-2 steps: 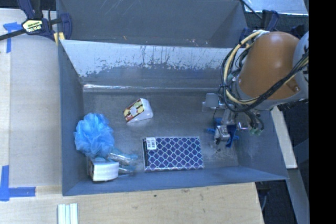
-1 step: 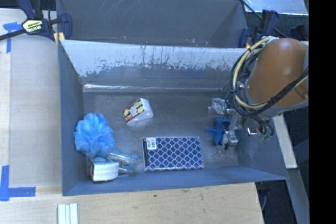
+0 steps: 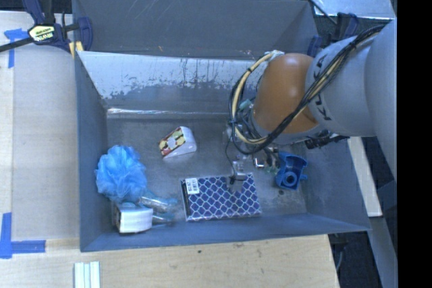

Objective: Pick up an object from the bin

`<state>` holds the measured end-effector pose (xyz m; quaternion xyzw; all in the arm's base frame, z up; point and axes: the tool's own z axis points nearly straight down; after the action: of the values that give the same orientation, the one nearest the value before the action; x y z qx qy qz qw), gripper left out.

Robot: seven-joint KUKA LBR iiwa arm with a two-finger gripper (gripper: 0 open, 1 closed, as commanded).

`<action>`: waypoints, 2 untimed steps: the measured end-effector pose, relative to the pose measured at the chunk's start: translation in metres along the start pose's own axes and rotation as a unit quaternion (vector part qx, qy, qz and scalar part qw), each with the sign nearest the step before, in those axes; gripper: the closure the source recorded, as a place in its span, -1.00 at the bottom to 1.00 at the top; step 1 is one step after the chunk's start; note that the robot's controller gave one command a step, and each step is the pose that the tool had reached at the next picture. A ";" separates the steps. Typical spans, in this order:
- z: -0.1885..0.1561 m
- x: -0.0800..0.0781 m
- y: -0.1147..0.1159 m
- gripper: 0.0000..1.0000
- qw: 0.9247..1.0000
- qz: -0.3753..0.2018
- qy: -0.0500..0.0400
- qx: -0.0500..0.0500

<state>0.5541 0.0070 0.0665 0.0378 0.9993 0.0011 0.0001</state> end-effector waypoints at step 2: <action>-0.004 -0.022 0.072 -1.00 0.975 -0.220 -0.004 -0.001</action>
Offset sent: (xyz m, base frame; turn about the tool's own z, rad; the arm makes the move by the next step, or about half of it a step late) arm 0.0250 0.0669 0.0035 -0.4399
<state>0.5812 0.0767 0.0702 -0.1834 0.9830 0.0017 0.0039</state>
